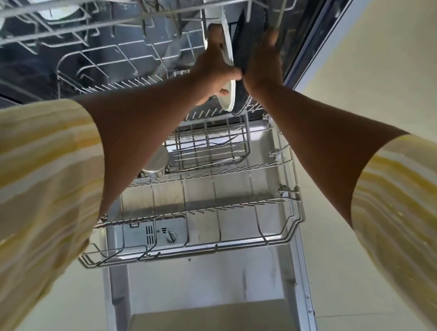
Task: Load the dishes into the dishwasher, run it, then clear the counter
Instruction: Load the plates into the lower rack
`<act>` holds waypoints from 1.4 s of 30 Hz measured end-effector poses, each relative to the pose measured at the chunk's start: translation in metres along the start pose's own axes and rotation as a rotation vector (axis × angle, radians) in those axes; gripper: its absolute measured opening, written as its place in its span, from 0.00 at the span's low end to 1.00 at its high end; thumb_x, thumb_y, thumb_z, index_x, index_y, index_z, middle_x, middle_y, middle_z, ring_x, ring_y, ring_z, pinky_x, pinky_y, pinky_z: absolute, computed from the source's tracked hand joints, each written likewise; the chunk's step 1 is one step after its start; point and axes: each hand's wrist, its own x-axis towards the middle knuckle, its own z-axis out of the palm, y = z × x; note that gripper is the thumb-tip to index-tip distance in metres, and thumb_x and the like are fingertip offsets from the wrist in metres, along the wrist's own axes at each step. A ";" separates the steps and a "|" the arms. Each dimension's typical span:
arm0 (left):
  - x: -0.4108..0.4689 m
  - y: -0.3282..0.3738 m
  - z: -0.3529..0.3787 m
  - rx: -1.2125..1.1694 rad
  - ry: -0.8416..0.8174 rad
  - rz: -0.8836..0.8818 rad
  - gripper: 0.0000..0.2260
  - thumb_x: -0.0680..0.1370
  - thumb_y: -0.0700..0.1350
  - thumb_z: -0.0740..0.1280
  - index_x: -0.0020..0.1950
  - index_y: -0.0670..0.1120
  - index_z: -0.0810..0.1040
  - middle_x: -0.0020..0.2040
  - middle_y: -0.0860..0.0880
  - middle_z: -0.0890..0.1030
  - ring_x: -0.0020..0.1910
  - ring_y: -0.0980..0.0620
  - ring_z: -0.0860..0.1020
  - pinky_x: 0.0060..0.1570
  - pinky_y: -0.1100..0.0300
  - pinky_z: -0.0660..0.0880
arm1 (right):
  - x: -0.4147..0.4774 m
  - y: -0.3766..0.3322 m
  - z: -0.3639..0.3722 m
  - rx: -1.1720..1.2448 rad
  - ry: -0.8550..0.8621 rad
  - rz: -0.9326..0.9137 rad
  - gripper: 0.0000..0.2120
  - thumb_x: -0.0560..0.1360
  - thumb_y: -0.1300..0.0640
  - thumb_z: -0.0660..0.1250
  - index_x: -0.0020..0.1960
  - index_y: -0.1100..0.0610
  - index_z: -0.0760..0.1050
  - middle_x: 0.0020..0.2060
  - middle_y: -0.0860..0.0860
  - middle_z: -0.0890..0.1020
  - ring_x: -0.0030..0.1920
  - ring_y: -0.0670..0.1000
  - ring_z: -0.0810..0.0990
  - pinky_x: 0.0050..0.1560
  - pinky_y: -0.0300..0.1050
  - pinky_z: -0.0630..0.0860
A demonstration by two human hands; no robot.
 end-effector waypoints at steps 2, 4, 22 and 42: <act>-0.001 0.000 0.004 0.063 0.004 0.017 0.34 0.72 0.32 0.67 0.71 0.48 0.51 0.54 0.48 0.69 0.52 0.45 0.74 0.39 0.54 0.80 | 0.004 0.004 -0.004 -0.065 -0.050 0.033 0.25 0.78 0.69 0.54 0.72 0.64 0.49 0.60 0.62 0.74 0.52 0.56 0.78 0.44 0.39 0.77; -0.003 0.001 0.007 0.084 0.046 0.011 0.36 0.73 0.32 0.66 0.72 0.47 0.48 0.52 0.48 0.68 0.50 0.45 0.76 0.43 0.53 0.80 | 0.006 0.008 -0.008 -0.055 -0.094 0.085 0.24 0.78 0.69 0.51 0.72 0.63 0.47 0.60 0.63 0.74 0.46 0.56 0.77 0.45 0.45 0.78; -0.014 -0.028 -0.013 0.230 0.084 0.127 0.30 0.74 0.33 0.64 0.71 0.40 0.51 0.67 0.41 0.69 0.53 0.41 0.78 0.48 0.45 0.78 | 0.007 0.015 -0.004 0.031 -0.213 0.159 0.20 0.82 0.61 0.40 0.73 0.64 0.47 0.33 0.47 0.57 0.31 0.43 0.59 0.30 0.44 0.62; -0.009 -0.039 0.008 0.260 -0.104 -0.085 0.50 0.71 0.25 0.65 0.74 0.63 0.41 0.71 0.35 0.62 0.40 0.50 0.77 0.44 0.48 0.81 | -0.025 0.008 -0.008 -0.016 -0.227 0.081 0.32 0.77 0.72 0.51 0.75 0.62 0.39 0.67 0.66 0.67 0.57 0.60 0.76 0.52 0.48 0.77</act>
